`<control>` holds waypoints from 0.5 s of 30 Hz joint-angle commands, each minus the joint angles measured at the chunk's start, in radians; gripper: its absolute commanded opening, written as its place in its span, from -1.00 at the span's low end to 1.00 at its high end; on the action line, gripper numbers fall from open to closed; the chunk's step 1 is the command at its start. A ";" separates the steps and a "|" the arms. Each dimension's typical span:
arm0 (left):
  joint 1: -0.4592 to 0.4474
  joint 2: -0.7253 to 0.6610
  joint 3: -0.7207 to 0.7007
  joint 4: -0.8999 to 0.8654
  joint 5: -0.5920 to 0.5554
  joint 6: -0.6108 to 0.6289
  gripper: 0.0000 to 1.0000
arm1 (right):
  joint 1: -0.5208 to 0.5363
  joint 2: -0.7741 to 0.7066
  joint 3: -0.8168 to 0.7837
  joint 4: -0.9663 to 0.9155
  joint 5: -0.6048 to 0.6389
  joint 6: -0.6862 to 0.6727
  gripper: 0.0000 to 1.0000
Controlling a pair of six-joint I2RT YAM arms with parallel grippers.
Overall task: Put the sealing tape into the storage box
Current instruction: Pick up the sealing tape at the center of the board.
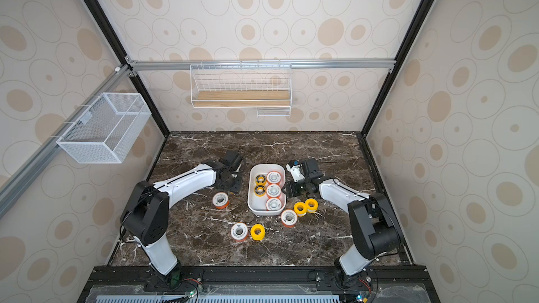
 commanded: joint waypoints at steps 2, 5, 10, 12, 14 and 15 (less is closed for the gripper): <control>-0.007 -0.033 0.053 -0.052 0.024 -0.023 0.18 | -0.005 0.016 0.032 0.004 -0.037 0.009 0.06; -0.012 -0.032 0.073 -0.066 0.034 -0.026 0.20 | -0.006 0.023 0.033 0.002 -0.051 0.010 0.06; -0.028 -0.030 0.110 -0.083 0.052 -0.032 0.20 | -0.006 0.036 0.041 0.000 -0.080 0.009 0.00; -0.043 -0.028 0.128 -0.093 0.050 -0.031 0.20 | -0.006 0.041 0.045 -0.001 -0.083 0.008 -0.09; -0.060 -0.018 0.152 -0.109 0.046 -0.029 0.21 | -0.006 0.047 0.047 -0.004 -0.088 0.007 -0.18; -0.068 -0.014 0.161 -0.116 0.041 -0.027 0.21 | -0.005 0.049 0.049 -0.004 -0.093 0.007 -0.20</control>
